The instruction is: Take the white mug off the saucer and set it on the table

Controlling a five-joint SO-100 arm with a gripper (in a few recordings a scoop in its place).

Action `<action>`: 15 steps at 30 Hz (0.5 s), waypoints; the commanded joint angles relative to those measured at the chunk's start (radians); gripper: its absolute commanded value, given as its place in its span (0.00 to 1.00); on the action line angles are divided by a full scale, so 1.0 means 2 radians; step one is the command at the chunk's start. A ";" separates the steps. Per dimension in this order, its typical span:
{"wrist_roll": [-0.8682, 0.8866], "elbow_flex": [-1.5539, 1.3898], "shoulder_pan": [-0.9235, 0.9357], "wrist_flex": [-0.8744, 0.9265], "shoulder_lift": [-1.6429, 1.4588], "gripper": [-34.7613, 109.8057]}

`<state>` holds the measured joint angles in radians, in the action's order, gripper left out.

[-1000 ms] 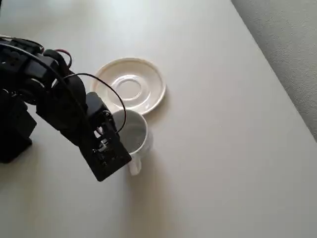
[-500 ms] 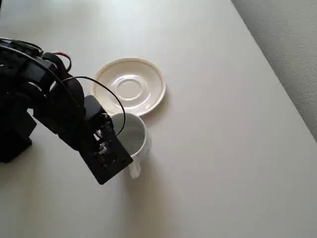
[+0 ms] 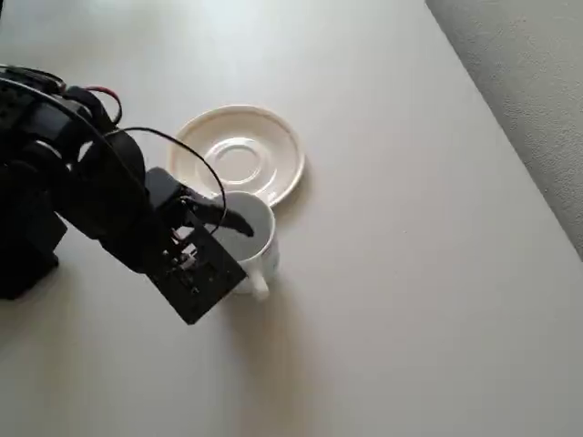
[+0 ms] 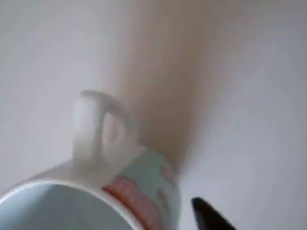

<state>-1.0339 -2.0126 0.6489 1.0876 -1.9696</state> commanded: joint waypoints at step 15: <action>0.433 -0.056 -0.265 0.179 -0.594 0.23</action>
<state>-0.3912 -2.0877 0.4157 1.3254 -2.8593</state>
